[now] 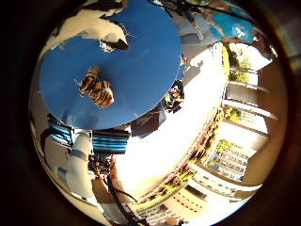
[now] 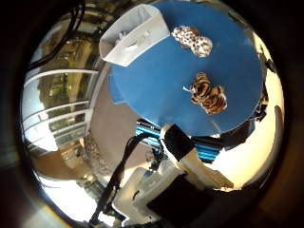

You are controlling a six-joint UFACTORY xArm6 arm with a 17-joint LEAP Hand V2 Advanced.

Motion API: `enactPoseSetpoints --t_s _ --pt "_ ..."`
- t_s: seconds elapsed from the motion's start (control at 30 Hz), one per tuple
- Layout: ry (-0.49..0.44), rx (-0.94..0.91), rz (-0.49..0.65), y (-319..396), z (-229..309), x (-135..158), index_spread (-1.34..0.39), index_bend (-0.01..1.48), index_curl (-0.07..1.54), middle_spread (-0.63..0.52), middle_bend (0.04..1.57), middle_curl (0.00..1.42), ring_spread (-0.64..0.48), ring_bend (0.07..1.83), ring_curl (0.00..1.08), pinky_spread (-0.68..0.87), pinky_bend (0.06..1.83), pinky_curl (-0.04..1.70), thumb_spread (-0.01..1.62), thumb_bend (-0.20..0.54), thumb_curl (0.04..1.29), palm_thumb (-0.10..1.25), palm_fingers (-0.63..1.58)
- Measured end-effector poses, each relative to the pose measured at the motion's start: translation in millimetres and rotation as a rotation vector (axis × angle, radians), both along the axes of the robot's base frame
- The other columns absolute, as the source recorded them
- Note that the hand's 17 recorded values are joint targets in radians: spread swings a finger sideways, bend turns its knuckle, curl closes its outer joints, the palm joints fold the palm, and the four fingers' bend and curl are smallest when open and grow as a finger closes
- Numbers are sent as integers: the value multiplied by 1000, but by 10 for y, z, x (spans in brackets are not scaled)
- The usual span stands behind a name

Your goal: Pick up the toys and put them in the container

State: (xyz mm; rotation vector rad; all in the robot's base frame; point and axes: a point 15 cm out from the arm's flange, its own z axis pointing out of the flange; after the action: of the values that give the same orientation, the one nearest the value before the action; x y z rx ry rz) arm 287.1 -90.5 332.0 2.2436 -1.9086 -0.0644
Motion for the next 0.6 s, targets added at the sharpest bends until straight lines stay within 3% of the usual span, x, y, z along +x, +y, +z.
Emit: enactPoseSetpoints --t_s 0.07,0.2,0.33,0.6 --pt "-10 -4 -29 -141 -256 -101 34 151 241 191 206 373 346 597 302 509 886 340 1152 -28 346 452 143" --pt "-69 -16 -47 -302 -594 -8 46 148 237 185 205 373 344 610 303 514 888 325 1149 -29 343 450 176" --pt "-14 2 -77 -364 -1055 -84 57 142 232 180 213 375 346 622 304 519 893 313 1147 -28 342 450 192" --pt "10 20 -94 -449 -1493 105 59 146 226 177 207 375 347 624 301 525 910 288 1143 -26 341 460 198"
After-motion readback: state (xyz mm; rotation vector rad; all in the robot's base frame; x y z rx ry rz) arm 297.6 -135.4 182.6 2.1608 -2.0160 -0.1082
